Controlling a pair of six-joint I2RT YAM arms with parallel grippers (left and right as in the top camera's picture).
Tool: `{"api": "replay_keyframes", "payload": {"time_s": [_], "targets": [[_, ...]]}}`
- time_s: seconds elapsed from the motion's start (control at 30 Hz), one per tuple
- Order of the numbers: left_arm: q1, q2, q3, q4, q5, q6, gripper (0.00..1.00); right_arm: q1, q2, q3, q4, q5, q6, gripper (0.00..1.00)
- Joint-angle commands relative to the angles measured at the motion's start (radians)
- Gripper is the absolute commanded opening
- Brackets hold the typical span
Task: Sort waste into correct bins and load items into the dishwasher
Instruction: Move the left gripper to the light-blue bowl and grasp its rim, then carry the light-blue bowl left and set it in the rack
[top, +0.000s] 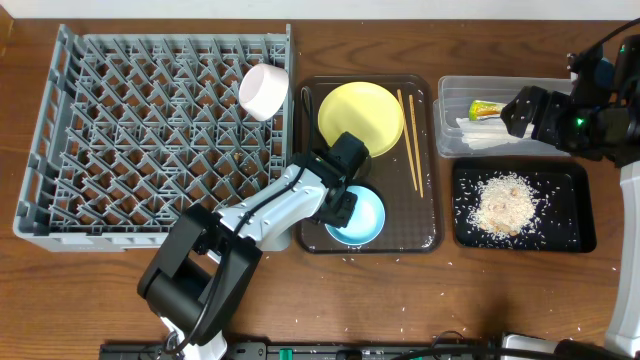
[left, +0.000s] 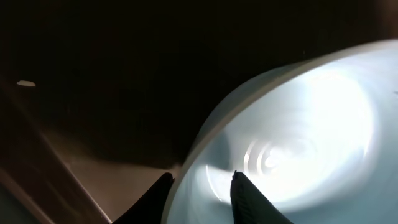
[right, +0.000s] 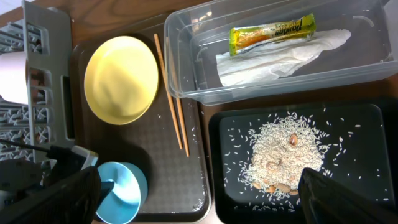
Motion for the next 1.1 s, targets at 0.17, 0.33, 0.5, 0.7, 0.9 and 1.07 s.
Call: {"api": "replay_keyframes", "payload": {"time_s": [0.17,0.33,0.5,0.7,0.9,1.07], "targets": [[0.000,0.022,0.019,-0.034,0.009,0.005,0.07,-0.004,-0.001,0.009,-0.002,0.002,0.004,0.99],[0.000,-0.079,0.084,-0.063,0.008,-0.051,0.07,-0.004,-0.001,0.009,-0.002,0.002,0.004,0.99],[0.002,-0.248,0.090,-0.086,-0.167,-0.058,0.07,-0.004,-0.001,0.009,-0.002,0.002,0.004,0.99],[0.002,-0.409,0.090,-0.174,-0.592,-0.058,0.08,-0.004,-0.001,0.009,-0.002,0.002,0.004,0.99],[0.002,-0.404,0.071,-0.210,-1.223,-0.116,0.07,-0.004,-0.001,0.009,-0.002,0.002,0.004,0.99],[0.023,-0.321,0.048,-0.198,-1.436,-0.165,0.07,-0.004,-0.001,0.009,-0.002,0.002,0.004,0.99]]}}
